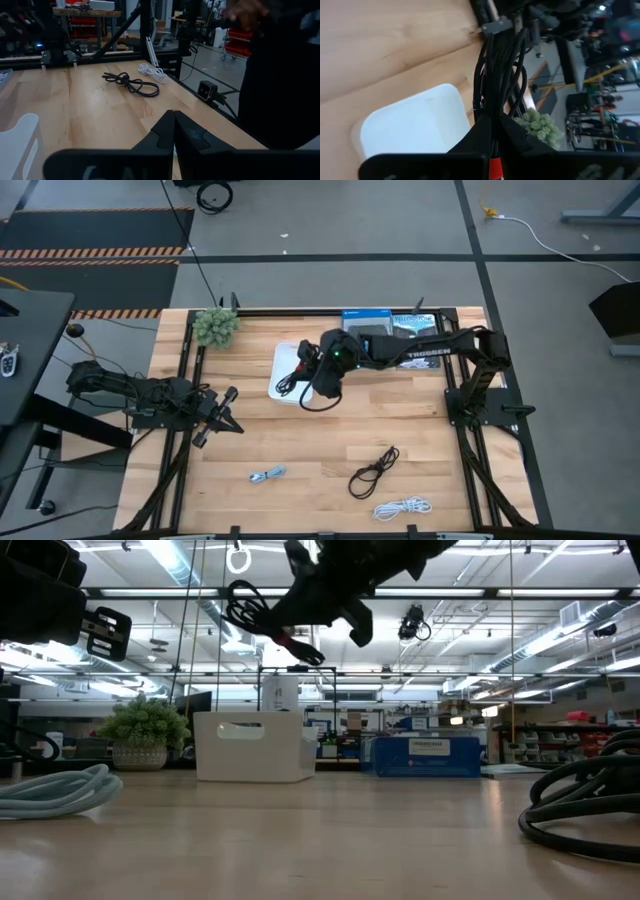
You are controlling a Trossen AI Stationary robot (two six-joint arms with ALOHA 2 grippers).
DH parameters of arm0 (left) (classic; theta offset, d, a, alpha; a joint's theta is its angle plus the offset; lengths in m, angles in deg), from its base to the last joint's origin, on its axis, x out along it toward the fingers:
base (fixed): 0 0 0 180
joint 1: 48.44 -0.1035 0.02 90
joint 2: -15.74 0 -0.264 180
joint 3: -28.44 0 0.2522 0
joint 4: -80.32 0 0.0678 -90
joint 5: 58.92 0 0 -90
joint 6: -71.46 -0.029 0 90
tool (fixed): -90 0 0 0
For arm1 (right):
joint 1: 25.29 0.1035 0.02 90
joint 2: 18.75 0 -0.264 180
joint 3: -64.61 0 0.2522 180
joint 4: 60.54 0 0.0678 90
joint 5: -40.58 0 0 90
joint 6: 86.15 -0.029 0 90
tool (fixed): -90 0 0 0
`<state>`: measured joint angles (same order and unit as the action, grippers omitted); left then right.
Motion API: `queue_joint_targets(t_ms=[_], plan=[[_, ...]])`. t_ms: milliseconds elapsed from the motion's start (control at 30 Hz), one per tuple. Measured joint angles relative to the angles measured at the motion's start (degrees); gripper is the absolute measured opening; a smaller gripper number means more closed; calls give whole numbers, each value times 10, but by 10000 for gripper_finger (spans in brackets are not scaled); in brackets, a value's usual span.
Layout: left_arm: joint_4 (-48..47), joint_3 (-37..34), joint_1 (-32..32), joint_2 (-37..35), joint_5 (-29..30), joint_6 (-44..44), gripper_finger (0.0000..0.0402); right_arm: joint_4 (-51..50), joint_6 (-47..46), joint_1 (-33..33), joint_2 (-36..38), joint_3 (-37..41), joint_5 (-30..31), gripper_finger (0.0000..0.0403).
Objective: Pick and place USB-C Cables
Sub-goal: Put the top black charger cable into the white bin
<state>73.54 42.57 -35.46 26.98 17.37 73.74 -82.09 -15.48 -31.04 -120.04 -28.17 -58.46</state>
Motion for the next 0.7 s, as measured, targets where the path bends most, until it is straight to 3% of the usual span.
queue_joint_targets(t_ms=[333, 700], plan=[[0, 0, 0, 0, 0, 0, 11, 126, -35, 0, -6, 81, 22, 19], [2, 0, 0, 0, 0, 0, 11, 201, -37, -12, -99, 67, 49, 19]])
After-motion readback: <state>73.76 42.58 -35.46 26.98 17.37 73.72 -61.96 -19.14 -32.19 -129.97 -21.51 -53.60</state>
